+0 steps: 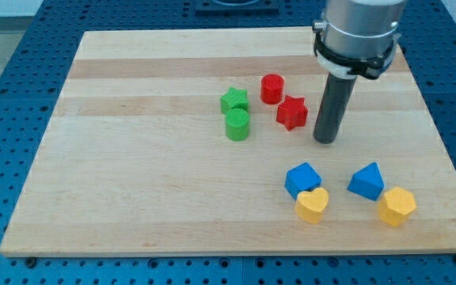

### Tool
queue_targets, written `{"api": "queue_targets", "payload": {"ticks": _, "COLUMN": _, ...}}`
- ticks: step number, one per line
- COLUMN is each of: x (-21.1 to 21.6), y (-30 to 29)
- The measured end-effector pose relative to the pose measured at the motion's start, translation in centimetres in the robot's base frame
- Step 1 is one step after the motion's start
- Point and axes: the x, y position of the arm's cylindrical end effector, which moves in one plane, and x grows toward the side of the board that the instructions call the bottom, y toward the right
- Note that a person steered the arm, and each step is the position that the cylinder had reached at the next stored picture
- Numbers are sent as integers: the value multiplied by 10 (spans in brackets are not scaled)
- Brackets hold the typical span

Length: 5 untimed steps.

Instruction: Place the red circle to the top of the green star

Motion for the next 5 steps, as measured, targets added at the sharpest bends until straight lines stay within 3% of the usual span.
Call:
{"api": "queue_targets", "payload": {"ticks": 4, "x": -35, "y": -15}}
{"api": "queue_targets", "payload": {"ticks": 5, "x": -69, "y": -30}}
